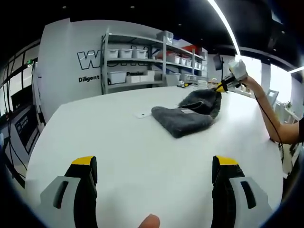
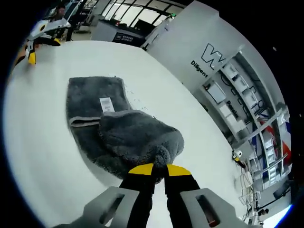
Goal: Open the folded towel by lifting each exposed corner and separating the folded layers until the towel lies flat within the target outline without major curled edges
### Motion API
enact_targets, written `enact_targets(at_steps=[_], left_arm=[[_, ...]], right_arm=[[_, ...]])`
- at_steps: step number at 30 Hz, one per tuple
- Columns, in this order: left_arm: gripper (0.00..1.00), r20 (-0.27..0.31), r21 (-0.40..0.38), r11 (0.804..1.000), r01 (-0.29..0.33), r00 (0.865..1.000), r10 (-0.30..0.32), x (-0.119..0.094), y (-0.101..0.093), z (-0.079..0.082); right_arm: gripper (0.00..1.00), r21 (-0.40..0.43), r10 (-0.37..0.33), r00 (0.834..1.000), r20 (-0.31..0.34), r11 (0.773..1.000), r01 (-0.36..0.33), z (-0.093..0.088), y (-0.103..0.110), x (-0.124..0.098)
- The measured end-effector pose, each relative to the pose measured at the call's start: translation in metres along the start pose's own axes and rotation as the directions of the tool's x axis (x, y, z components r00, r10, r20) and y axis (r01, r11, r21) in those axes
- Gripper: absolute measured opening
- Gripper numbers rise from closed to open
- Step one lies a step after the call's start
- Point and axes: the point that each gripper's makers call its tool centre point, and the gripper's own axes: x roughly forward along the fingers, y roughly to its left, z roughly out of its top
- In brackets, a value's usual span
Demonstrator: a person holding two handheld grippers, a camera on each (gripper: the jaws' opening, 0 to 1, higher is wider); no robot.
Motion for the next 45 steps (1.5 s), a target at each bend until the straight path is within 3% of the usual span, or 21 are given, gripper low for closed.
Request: enact_targets(at_steps=[8, 23, 33, 45], left_arm=[[0.99, 0.005, -0.002, 1.0, 0.007, 1.0, -0.007, 0.0, -0.004, 0.001], [0.99, -0.002, 0.001, 1.0, 0.007, 1.0, -0.007, 0.0, -0.003, 0.0], [0.99, -0.004, -0.001, 1.0, 0.004, 1.0, -0.004, 0.0, -0.004, -0.002], [0.99, -0.007, 0.0, 1.0, 0.004, 1.0, -0.004, 0.001, -0.004, -0.002]], right_arm=[[0.04, -0.013, 0.04, 0.992, -0.121, 0.999, -0.042, -0.033, 0.006, 0.012], [0.04, 0.016, 0.11, 0.948, -0.298, 0.994, -0.11, -0.094, 0.011, 0.042], [0.04, 0.047, 0.146, 0.936, -0.321, 0.989, -0.138, -0.111, 0.017, 0.056], [0.05, 0.107, 0.156, 0.938, -0.309, 0.986, -0.128, -0.11, 0.016, 0.052]])
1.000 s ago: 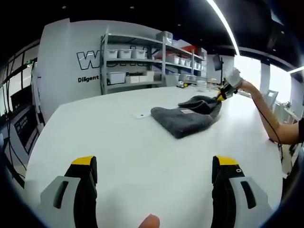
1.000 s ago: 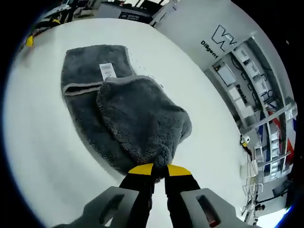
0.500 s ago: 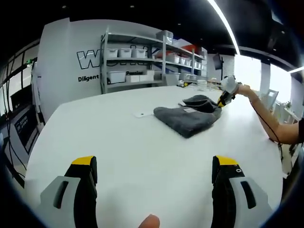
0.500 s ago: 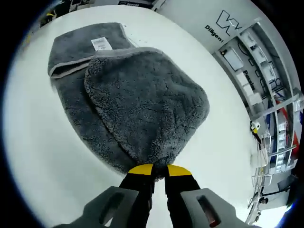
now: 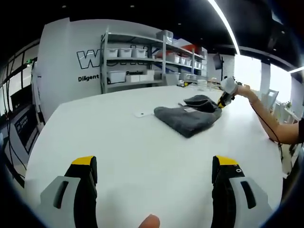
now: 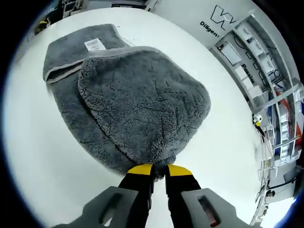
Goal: Open the folded towel by lifting each exposed corner and separating the folded layers until the towel lies flat within the target outline without major curled edges
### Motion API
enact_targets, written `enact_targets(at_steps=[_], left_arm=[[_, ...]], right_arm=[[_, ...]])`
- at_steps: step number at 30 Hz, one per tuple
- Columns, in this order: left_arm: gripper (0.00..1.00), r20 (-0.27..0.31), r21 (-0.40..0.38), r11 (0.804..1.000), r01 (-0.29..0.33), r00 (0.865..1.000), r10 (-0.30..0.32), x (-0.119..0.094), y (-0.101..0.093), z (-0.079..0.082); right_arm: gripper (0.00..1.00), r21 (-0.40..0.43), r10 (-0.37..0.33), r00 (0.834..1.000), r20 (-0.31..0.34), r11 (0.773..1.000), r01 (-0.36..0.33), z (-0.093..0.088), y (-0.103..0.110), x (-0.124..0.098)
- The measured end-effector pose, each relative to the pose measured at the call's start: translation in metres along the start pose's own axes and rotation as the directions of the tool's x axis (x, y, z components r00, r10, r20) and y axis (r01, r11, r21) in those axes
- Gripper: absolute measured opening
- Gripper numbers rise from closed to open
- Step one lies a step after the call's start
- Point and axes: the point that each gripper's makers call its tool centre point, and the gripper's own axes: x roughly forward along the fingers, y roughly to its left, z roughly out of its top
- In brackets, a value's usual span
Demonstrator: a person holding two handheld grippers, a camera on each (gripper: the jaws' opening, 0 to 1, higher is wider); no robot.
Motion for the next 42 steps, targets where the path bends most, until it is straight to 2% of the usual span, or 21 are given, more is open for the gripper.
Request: enact_targets(at_steps=[3, 6, 11, 15, 16, 19, 23, 27, 31, 34, 38, 39, 42], left_arm=[[0.99, -0.002, 0.0, 1.0, -0.001, 1.0, 0.001, 0.0, 0.001, 0.0], [0.99, -0.001, 0.0, 1.0, 0.004, 1.0, -0.004, 0.0, 0.0, 0.0], [0.99, 0.0, -0.002, 1.0, 0.009, 1.0, -0.009, 0.0, -0.002, 0.0], [0.99, -0.001, -0.004, 1.0, 0.006, 1.0, -0.006, 0.0, -0.001, 0.0], [0.99, -0.001, -0.003, 1.0, 0.009, 1.0, -0.009, -0.001, -0.001, 0.0], [0.99, 0.007, 0.002, 1.0, 0.009, 1.0, -0.009, -0.002, -0.001, 0.002], [0.99, 0.006, 0.003, 1.0, 0.01, 1.0, -0.01, -0.002, 0.0, 0.002], [0.99, 0.003, 0.004, 1.0, 0.01, 1.0, -0.01, -0.002, 0.0, 0.002], [0.99, 0.004, 0.004, 1.0, 0.013, 1.0, -0.013, -0.001, 0.002, 0.003], [0.99, 0.005, 0.004, 1.0, 0.014, 1.0, -0.014, -0.002, 0.002, 0.003], [0.99, 0.009, 0.008, 1.0, 0.01, 1.0, -0.01, -0.003, 0.004, 0.005], [0.99, 0.01, 0.006, 1.0, 0.013, 1.0, -0.013, -0.002, 0.004, 0.006], [0.99, 0.006, 0.007, 1.0, 0.014, 1.0, -0.014, -0.002, 0.002, 0.004]], right_arm=[[0.1, 0.029, -0.007, 1.0, -0.003, 1.0, 0.007, 0.0, -0.004, -0.004], [0.24, 0.029, -0.058, 0.998, -0.01, 0.998, 0.059, -0.003, -0.013, -0.01], [0.29, 0.063, -0.038, 0.999, 0.033, 0.997, 0.036, 0.001, -0.014, -0.018], [0.45, 0.058, -0.046, 0.998, 0.031, 0.997, 0.044, -0.001, -0.013, -0.028], [0.46, 0.062, -0.054, 0.998, 0.037, 0.997, 0.052, -0.001, -0.014, -0.034], [0.47, 0.095, -0.079, 0.992, 0.095, 0.993, 0.07, 0.008, -0.02, -0.049], [0.51, 0.101, -0.099, 0.988, 0.118, 0.991, 0.088, 0.01, -0.021, -0.066], [0.74, 0.124, -0.131, 0.981, 0.146, 0.986, 0.114, 0.014, -0.024, -0.082], [0.76, 0.159, -0.149, 0.966, 0.21, 0.98, 0.117, 0.024, -0.026, -0.1], [0.83, 0.17, -0.16, 0.96, 0.229, 0.978, 0.123, 0.028, -0.025, -0.107], [0.93, 0.225, -0.131, 0.945, 0.298, 0.972, 0.064, 0.038, -0.018, -0.108], [0.99, 0.234, -0.127, 0.942, 0.311, 0.971, 0.054, 0.04, -0.017, -0.109], [0.99, 0.232, -0.102, 0.944, 0.313, 0.972, 0.028, 0.037, -0.014, -0.111]])
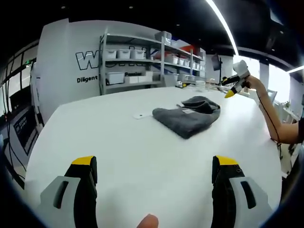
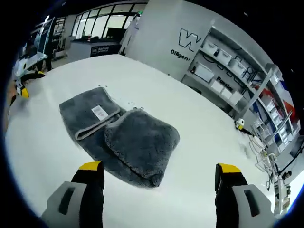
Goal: Open the folded towel by lifting each exposed corner and separating the folded layers until the towel lies flat within the target outline without major curled edges
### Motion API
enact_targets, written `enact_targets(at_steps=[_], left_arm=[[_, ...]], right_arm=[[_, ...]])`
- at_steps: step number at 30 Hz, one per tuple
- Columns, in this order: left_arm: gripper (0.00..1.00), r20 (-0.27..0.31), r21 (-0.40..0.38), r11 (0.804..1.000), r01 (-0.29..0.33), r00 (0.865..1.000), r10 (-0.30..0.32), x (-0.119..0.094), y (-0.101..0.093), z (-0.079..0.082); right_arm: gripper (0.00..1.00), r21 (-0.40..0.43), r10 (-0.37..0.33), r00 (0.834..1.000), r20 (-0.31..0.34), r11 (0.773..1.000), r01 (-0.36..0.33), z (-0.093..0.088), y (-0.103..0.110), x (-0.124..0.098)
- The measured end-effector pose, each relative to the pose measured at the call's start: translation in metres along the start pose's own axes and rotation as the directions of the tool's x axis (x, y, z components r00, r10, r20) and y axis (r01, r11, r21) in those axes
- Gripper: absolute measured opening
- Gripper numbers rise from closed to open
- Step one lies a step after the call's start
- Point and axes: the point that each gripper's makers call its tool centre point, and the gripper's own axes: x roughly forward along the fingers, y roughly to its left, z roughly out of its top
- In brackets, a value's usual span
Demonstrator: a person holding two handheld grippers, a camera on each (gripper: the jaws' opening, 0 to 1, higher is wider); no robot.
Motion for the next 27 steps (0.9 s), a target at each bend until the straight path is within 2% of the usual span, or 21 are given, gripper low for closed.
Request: enact_targets(at_steps=[3, 7, 8, 12, 14, 15, 20, 27], left_arm=[[0.99, 0.001, 0.001, 1.0, -0.004, 1.0, 0.004, -0.001, 0.001, 0.0], [0.99, 0.007, 0.0, 1.0, -0.011, 1.0, 0.011, -0.003, 0.004, 0.003], [0.99, 0.007, 0.002, 1.0, -0.011, 1.0, 0.011, -0.003, 0.004, 0.003], [0.99, 0.005, -0.002, 1.0, -0.013, 1.0, 0.013, -0.002, 0.006, 0.003], [0.99, -0.001, 0.0, 1.0, -0.015, 1.0, 0.015, -0.001, 0.006, 0.001], [0.99, -0.002, 0.0, 1.0, -0.014, 1.0, 0.014, -0.001, 0.005, 0.0], [0.99, -0.006, 0.004, 1.0, -0.012, 1.0, 0.012, 0.0, 0.001, -0.001], [0.99, -0.02, 0.006, 1.0, -0.012, 1.0, 0.013, 0.003, 0.001, -0.005]], right_arm=[[0.99, 0.006, -0.005, 1.0, -0.007, 1.0, 0.006, -0.004, 0.0, -0.004], [0.99, 0.042, 0.059, 0.998, 0.01, 0.997, -0.059, -0.009, 0.014, -0.011], [0.99, 0.048, 0.076, 0.997, -0.007, 0.996, -0.076, -0.014, 0.018, -0.012], [0.99, 0.063, 0.088, 0.996, 0.007, 0.994, -0.088, -0.016, 0.025, -0.019], [0.99, 0.062, 0.126, 0.99, 0.07, 0.989, -0.13, -0.011, 0.035, -0.023], [0.99, 0.032, 0.137, 0.983, 0.123, 0.989, -0.142, -0.007, 0.039, -0.025], [0.99, 0.029, 0.146, 0.982, 0.118, 0.988, -0.15, -0.023, 0.051, -0.027], [0.99, 0.047, 0.168, 0.978, 0.123, 0.983, -0.175, -0.04, 0.055, -0.015]])
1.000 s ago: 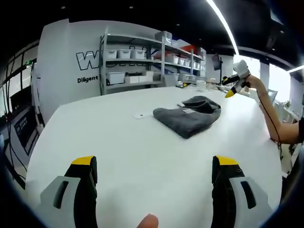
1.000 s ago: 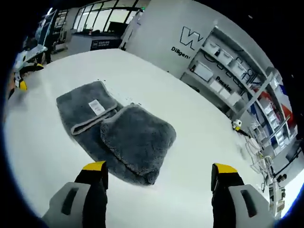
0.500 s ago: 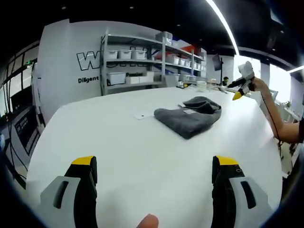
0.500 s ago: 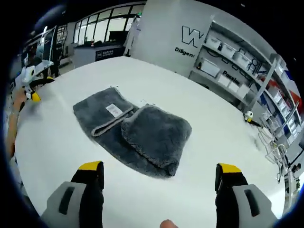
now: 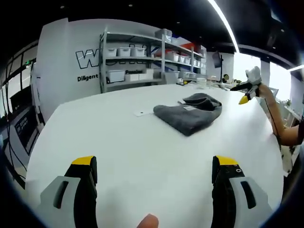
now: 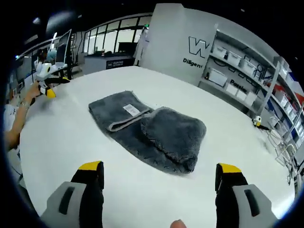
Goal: Open the folded towel by lifting each exposed corner and separating the folded layers until the towel lies flat within the target outline without major curled edges
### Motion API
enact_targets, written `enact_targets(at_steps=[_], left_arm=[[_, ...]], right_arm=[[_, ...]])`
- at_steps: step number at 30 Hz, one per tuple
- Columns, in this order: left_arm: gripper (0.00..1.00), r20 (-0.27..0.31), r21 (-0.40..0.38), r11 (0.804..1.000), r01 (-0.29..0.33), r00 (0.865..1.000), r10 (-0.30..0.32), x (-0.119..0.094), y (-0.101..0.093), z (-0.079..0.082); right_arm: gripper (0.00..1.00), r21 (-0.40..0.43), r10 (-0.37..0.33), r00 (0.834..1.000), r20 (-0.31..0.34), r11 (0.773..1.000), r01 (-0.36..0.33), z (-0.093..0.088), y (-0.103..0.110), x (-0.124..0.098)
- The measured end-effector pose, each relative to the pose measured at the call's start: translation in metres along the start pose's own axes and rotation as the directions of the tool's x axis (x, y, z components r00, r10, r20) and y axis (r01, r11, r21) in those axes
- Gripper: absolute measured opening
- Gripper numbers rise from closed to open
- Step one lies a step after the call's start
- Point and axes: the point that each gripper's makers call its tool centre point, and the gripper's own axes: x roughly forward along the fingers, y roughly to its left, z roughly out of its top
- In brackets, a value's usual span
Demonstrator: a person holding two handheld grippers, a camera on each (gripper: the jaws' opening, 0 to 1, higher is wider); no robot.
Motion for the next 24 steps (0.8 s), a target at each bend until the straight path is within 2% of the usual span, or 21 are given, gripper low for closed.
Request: enact_targets(at_steps=[4, 7, 10, 13, 15, 20, 24], left_arm=[[0.99, 0.005, -0.004, 1.0, -0.002, 1.0, 0.002, 0.001, 0.001, 0.001], [0.99, 0.004, -0.001, 1.0, -0.004, 1.0, 0.005, 0.001, 0.001, 0.001], [0.99, 0.003, -0.005, 1.0, -0.002, 1.0, 0.002, 0.001, -0.001, 0.0], [0.99, 0.002, -0.003, 1.0, 0.0, 1.0, 0.0, 0.002, 0.0, 0.0], [0.99, 0.007, -0.002, 1.0, 0.002, 1.0, -0.002, 0.002, -0.001, 0.001], [0.99, 0.044, 0.017, 1.0, -0.013, 0.999, 0.013, 0.0, 0.001, 0.011], [0.99, 0.054, 0.012, 1.0, -0.001, 0.999, 0.0, 0.001, -0.001, 0.013]], right_arm=[[0.99, 0.027, -0.001, 1.0, 0.0, 1.0, 0.001, -0.013, -0.006, 0.01], [0.99, -0.002, 0.012, 1.0, 0.001, 1.0, -0.012, -0.018, -0.006, 0.021], [0.99, -0.007, 0.031, 0.998, -0.048, 0.999, -0.032, -0.028, 0.0, 0.026], [0.99, -0.015, 0.031, 0.999, -0.044, 0.999, -0.032, -0.027, 0.004, 0.026], [0.99, -0.028, 0.026, 1.0, 0.0, 0.999, -0.026, -0.018, 0.005, 0.024], [0.99, 0.002, 0.06, 0.997, 0.047, 0.998, -0.06, -0.009, 0.012, 0.017], [0.99, 0.018, 0.053, 0.996, 0.067, 0.998, -0.054, -0.007, 0.01, 0.015]])
